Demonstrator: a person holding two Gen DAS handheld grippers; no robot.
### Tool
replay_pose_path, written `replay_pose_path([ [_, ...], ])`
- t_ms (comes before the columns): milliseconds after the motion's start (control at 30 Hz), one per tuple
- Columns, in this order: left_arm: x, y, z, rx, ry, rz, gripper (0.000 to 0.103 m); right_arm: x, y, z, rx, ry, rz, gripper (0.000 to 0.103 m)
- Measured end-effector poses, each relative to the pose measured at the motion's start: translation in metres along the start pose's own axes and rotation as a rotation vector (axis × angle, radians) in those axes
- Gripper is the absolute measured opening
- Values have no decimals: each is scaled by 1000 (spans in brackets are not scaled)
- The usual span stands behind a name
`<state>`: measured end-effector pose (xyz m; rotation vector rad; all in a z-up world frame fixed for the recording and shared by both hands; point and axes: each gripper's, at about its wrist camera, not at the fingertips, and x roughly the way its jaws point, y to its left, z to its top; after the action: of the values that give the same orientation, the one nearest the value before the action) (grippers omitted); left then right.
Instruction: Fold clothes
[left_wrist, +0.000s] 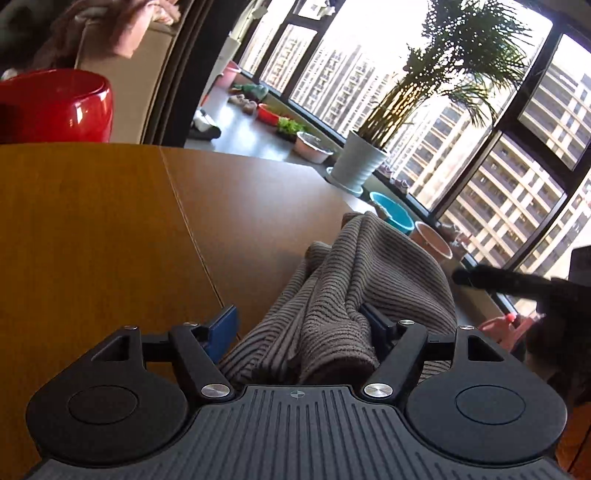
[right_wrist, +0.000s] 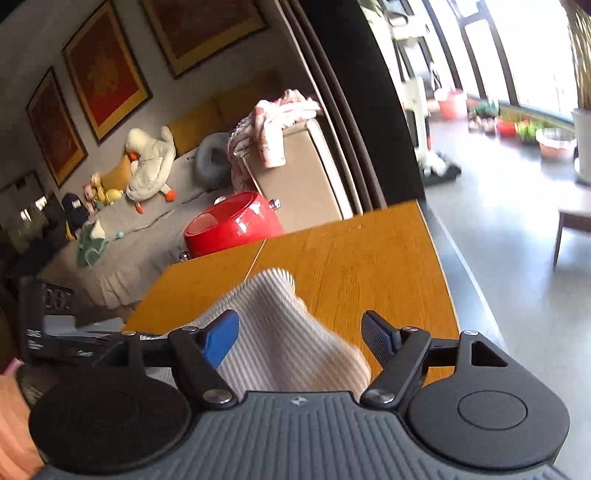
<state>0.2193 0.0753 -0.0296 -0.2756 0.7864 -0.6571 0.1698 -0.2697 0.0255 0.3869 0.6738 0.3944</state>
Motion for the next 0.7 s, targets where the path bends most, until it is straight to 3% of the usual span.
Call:
replay_pose_path([
  [67, -2, 4, -4, -30, -1, -10, 77, -10, -10, -11, 108, 39, 40, 67],
  [100, -2, 7, -6, -62, -1, -15, 77, -4, -12, -15, 146, 58, 50, 54],
  [133, -2, 9, -8, -93, -1, -20, 77, 2, -15, -19, 184, 76, 60, 51],
  [167, 2, 8, -7, -135, 4, -26, 77, 7, -18, -23, 222, 94, 69, 50],
  [267, 5, 4, -13, -249, 19, -53, 77, 29, -14, -8, 160, 77, 56, 50],
  [400, 4, -21, -34, -274, 50, -102, 83, 67, 19, 21, -117, 81, -25, 51],
  [500, -5, -34, -42, -224, 73, -121, 84, 86, 47, 37, -347, 71, -93, 53],
  [567, -24, -30, -42, -199, 28, -108, 84, 71, 65, 36, -441, 29, -120, 57],
  [633, -45, -22, -38, -186, -43, -62, 83, 36, 76, 29, -462, -33, -72, 70],
  [700, -60, -11, -35, -187, -119, 14, 78, 4, 88, 12, -506, -85, -46, 75],
])
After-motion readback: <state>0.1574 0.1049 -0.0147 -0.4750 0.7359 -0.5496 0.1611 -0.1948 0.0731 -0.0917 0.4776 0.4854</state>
